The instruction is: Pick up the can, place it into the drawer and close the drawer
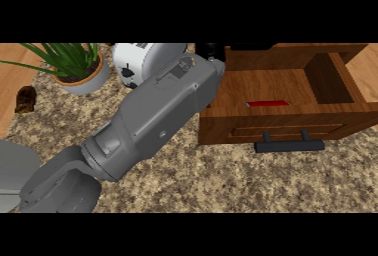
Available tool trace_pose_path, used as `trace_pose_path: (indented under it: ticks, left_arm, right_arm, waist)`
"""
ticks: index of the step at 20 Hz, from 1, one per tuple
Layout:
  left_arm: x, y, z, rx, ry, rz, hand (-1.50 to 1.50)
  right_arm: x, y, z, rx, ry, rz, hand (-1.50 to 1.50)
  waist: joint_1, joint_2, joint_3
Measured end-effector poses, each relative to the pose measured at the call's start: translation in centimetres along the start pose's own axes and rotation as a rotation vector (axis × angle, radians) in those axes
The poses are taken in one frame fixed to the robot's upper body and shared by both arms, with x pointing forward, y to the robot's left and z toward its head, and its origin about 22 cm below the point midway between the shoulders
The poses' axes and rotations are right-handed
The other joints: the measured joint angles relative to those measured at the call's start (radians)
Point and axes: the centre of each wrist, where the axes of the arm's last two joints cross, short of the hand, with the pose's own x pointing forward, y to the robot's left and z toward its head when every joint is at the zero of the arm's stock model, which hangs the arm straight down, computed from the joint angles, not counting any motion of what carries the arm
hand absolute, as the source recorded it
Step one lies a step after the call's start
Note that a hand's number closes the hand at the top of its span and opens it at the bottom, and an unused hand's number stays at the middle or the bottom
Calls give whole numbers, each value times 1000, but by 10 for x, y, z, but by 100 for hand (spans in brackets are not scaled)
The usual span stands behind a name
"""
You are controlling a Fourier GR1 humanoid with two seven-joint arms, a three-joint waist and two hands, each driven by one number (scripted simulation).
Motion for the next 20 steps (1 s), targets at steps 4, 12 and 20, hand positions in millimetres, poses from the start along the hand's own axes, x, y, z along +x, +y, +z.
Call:
trace_pose_path:
  ticks: [4, 12, 20]
  left_arm:
    - [0, 2, 0, -8, 10, 17, -150]
    - [7, 1, -2, 14, 32, 13, -150]
    - [13, 24, -11, 25, 38, -1, -150]
  right_arm:
    - [-4, 16, -21, 32, -1, 101, -150]
    - [-25, 67, -72, 71, -27, 255, -150]
    - [-56, 112, -122, 172, -39, 441, -150]
  waist:
    - [22, -4, 0]
    - [44, -11, -1]
    - [64, -15, -1]
